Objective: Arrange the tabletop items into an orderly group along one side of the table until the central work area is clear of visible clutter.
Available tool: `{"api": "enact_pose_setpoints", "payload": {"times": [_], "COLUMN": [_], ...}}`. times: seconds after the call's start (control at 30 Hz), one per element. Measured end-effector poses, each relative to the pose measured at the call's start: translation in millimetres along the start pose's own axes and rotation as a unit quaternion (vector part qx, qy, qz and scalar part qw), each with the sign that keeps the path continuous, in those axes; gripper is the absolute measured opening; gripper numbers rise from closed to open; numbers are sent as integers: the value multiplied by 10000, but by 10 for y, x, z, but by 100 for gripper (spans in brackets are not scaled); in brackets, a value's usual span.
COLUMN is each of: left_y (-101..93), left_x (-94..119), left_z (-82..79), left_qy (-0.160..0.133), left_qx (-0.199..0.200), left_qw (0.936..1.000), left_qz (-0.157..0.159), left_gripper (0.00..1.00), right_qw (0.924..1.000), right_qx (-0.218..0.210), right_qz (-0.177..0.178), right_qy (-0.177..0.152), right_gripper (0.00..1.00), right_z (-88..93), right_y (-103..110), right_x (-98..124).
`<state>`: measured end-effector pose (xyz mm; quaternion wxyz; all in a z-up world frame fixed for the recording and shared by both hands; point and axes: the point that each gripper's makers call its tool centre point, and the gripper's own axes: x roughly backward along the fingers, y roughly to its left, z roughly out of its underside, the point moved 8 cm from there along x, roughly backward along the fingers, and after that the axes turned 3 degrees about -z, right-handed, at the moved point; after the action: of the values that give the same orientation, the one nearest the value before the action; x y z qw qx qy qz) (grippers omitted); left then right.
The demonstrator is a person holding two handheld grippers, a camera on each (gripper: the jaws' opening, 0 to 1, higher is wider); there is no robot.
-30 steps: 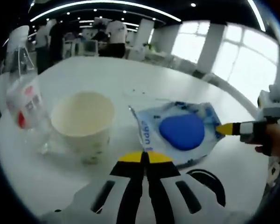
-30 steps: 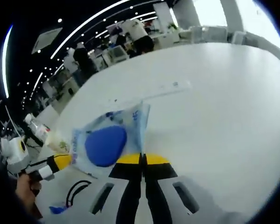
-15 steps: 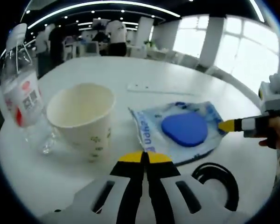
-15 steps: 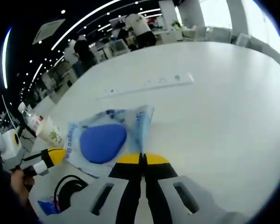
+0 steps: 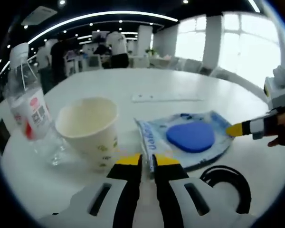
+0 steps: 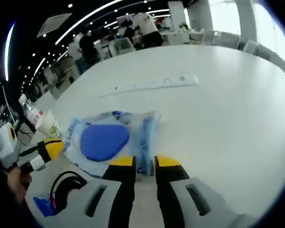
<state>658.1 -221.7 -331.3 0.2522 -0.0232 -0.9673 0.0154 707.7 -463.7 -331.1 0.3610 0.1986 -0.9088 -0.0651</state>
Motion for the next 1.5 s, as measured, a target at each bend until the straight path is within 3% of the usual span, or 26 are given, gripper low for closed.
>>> {"api": "enact_pose_setpoints", "payload": {"times": [0.2, 0.33, 0.6, 0.7, 0.73, 0.87, 1.13, 1.3, 1.47, 1.5], "left_y": [-5, -63, -108, -113, -130, -80, -36, -23, -29, -34], "left_x": [95, 187, 497, 587, 638, 797, 1170, 1390, 1539, 1575], "left_z": [-103, -127, -204, -232, -260, -356, -528, -506, -449, -431], "left_qy": [-60, 120, 75, 31, -6, -103, -516, -534, -555, -425], "left_qx": [165, 247, 14, 99, 314, 213, -166, -291, -407, -258], "left_qw": [9998, 9994, 9991, 9988, 9976, 9972, 9952, 9944, 9930, 9936], "left_qz": [18, 223, 423, 487, 617, 710, 810, 868, 958, 1014], "left_gripper": [28, 38, 52, 58, 59, 66, 84, 98, 99, 99], "right_qw": [9992, 9976, 9940, 9931, 9929, 9906, 9896, 9899, 9893, 9891], "right_qx": [298, 554, 899, 852, 852, 957, 1010, 969, 972, 983], "right_qz": [72, -19, -587, -798, -821, -975, -1003, -968, -1002, -1009], "right_qy": [-268, -424, -212, -134, -138, -42, 195, 356, 429, 434], "right_gripper": [43, 52, 71, 77, 78, 88, 80, 74, 67, 67], "right_z": [-84, -100, 34, 111, 127, 238, 510, 628, 677, 683], "right_y": [38, 131, 431, 523, 543, 646, 707, 722, 795, 809], "right_x": [150, 282, 474, 516, 530, 580, 554, 516, 491, 490]}}
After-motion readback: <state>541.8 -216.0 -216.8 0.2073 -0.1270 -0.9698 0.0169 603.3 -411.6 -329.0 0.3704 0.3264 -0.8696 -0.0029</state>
